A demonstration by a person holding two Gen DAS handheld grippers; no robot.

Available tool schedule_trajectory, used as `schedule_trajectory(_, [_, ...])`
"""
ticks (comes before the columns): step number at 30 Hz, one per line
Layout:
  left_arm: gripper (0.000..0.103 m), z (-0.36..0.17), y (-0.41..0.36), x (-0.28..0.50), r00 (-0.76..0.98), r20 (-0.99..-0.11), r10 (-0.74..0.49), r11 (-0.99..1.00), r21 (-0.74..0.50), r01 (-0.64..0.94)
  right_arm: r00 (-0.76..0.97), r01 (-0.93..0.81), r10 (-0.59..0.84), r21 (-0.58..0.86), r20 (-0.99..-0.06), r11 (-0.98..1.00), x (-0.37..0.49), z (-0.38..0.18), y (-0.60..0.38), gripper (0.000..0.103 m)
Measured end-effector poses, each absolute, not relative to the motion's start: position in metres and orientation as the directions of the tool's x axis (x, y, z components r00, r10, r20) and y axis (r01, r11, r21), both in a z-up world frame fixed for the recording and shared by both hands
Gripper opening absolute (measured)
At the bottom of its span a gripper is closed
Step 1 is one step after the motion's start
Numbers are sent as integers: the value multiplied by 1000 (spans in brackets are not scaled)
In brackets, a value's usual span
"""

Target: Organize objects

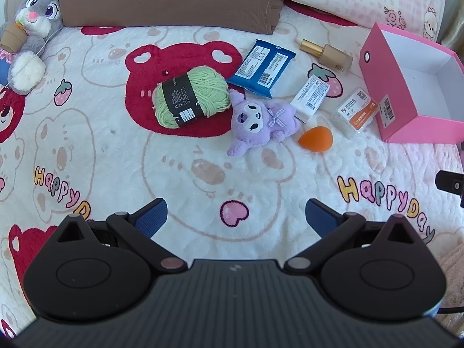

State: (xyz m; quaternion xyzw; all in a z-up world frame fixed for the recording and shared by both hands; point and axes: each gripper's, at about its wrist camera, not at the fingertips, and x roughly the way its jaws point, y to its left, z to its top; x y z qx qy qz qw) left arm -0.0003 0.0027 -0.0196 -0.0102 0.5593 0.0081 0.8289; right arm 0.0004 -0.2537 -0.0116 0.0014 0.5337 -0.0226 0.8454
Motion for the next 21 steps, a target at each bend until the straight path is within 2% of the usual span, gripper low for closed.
schedule_trajectory(21, [103,-19,4,0,377,-926,1,1000,-9,-24,425,44,-37,-20,-905,999,-1,-13,-253,103])
